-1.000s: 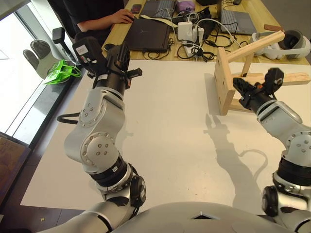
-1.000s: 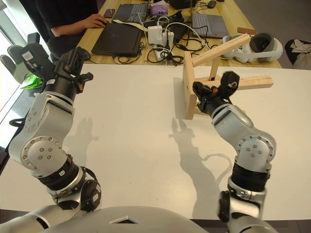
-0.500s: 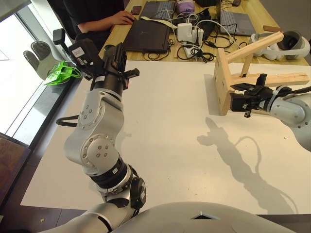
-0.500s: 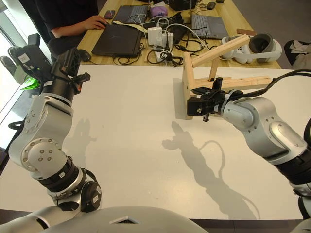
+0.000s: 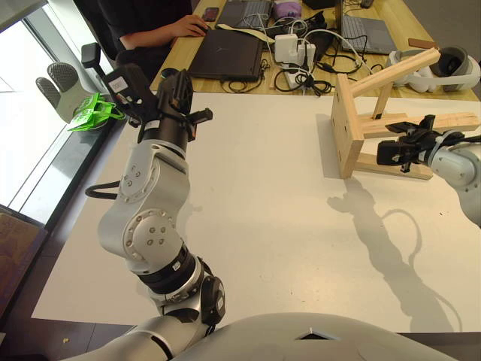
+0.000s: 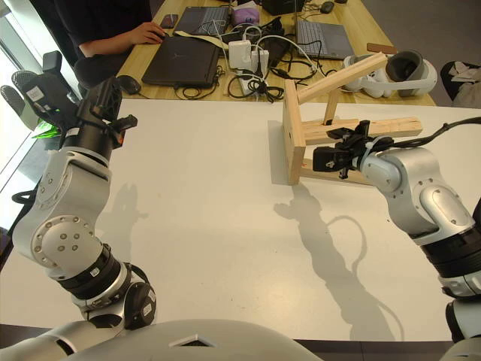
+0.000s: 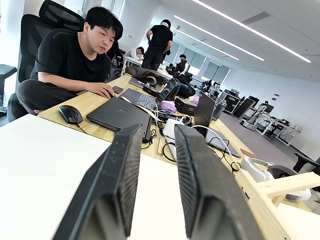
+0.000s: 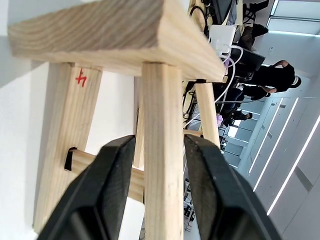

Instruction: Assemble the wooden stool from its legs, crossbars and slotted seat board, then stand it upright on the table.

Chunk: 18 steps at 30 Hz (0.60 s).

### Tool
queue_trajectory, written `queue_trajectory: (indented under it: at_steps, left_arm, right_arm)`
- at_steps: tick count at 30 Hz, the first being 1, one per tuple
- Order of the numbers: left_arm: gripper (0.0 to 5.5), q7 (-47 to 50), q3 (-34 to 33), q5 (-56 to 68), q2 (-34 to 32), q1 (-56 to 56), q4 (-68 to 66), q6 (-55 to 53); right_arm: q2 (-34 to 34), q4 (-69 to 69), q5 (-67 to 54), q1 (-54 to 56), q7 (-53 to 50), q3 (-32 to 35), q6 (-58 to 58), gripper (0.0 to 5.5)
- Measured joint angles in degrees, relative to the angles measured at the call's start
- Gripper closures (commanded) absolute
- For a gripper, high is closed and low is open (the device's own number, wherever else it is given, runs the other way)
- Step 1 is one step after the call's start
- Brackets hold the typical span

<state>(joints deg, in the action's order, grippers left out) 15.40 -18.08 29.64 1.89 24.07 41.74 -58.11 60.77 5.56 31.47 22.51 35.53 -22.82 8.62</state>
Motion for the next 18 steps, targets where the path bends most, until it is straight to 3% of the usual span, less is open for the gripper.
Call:
queue_trajectory:
  at_steps: [7,13,18]
  left_arm:
    - [4.35,-2.07,-0.42,1.59,-2.08,2.36,-2.4,-2.45]
    - [4.35,-3.29,0.21,2.13,-3.3,3.15,-4.2,-3.49]
    - [4.35,-3.79,1.35,2.31,-3.58,3.79,-4.9,-3.51]
  right_arm:
    - [-3.78,-2.02,4.08,-0.18,-1.12,1.74,-0.08,2.34]
    - [-8.7,-7.43,8.85,-0.05,-5.16,1.25,-0.6,2.34]
    - [-15.63,-20.91,13.32,5.91,-14.13,-0.93,-4.19,2.34]
